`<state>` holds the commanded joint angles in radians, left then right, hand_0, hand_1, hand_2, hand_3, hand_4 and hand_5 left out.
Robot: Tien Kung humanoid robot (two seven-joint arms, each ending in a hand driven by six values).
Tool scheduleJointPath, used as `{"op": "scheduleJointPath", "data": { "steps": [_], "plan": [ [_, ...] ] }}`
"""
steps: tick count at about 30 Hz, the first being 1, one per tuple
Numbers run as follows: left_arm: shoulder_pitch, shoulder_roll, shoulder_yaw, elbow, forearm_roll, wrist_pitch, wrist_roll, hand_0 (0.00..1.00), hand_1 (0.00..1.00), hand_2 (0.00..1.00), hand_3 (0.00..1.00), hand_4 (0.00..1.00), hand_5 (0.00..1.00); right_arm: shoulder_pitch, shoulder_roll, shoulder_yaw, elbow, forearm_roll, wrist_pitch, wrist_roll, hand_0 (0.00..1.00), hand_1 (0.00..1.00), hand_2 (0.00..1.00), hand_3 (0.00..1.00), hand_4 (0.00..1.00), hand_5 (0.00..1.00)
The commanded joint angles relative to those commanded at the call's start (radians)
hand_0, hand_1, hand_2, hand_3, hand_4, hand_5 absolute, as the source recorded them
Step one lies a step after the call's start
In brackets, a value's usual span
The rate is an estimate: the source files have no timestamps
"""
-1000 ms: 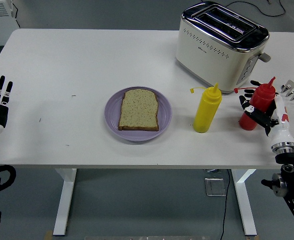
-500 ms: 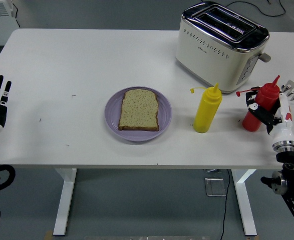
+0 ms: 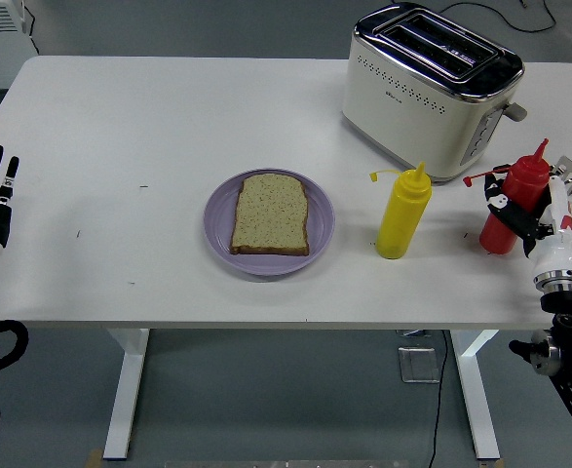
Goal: Pick up the cup,pour liquid into bread,place the cup on the desk
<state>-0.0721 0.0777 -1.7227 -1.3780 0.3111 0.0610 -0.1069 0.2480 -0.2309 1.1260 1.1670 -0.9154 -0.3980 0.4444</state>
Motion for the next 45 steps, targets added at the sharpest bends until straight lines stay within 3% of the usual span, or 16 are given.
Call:
{"op": "scheduleJointPath", "data": {
  "steps": [1,12,16,18,19,25,29,32,39,45],
  "plan": [
    [0.0,0.0,0.0,0.0,0.0,0.0,0.0,0.797,0.79,0.818,0.725,0.523,0.998,0.001,-0.003,0.006,0.008,-0.01,-0.001,-0.006,0.077,0.123,0.261,0.366,0.628,0.055],
    [-0.001,0.0,-0.005,-0.001,0.001,0.001,0.0,0.798,0.788,0.817,0.725,0.523,0.998,0.018,-0.06,0.06,0.084,-0.138,0.046,-0.078,0.077,0.111,0.267,0.369,0.596,0.055],
    [-0.001,-0.001,-0.007,-0.001,0.0,0.0,0.0,0.798,0.789,0.818,0.725,0.523,0.998,0.071,-0.118,0.063,0.135,-0.281,0.073,-0.154,0.08,0.115,0.272,0.367,0.569,0.071],
    [-0.001,-0.002,-0.009,-0.001,0.001,0.0,0.0,0.798,0.789,0.818,0.725,0.523,0.998,0.103,-0.145,0.063,0.155,-0.35,0.066,-0.187,0.08,0.115,0.272,0.367,0.569,0.071],
    [-0.001,-0.002,-0.009,-0.001,0.001,0.0,0.0,0.798,0.789,0.818,0.725,0.524,0.998,0.111,-0.15,0.063,0.159,-0.372,0.065,-0.194,0.078,0.113,0.261,0.358,0.398,0.096],
    [0.0,-0.001,-0.012,-0.002,0.001,0.001,0.0,0.798,0.788,0.818,0.725,0.526,0.998,0.204,-0.198,0.052,0.209,-0.527,0.007,-0.322,0.081,0.117,0.255,0.351,0.365,0.102],
    [0.001,-0.003,-0.015,-0.001,0.001,0.001,-0.001,0.798,0.788,0.818,0.725,0.526,0.998,0.27,-0.209,0.003,0.232,-0.682,-0.025,-0.441,0.081,0.117,0.255,0.351,0.365,0.102],
    [0.003,-0.002,-0.02,-0.001,0.001,0.001,-0.001,0.798,0.787,0.818,0.725,0.525,0.998,0.34,-0.22,-0.077,0.234,-0.812,-0.018,-0.506,0.085,0.118,0.25,0.346,0.326,0.095],
    [0.006,-0.002,-0.02,0.001,-0.001,0.001,0.0,0.798,0.788,0.818,0.726,0.525,0.998,0.493,-0.221,-0.271,0.193,-1.033,0.004,-0.57,0.087,0.116,0.25,0.343,0.309,0.104],
    [0.011,-0.001,-0.021,0.002,0.0,0.001,-0.001,0.797,0.788,0.818,0.725,0.524,0.998,0.6,-0.179,-0.415,0.126,-1.167,0.012,-0.597,0.088,0.115,0.25,0.344,0.308,0.107]
  ]
}}
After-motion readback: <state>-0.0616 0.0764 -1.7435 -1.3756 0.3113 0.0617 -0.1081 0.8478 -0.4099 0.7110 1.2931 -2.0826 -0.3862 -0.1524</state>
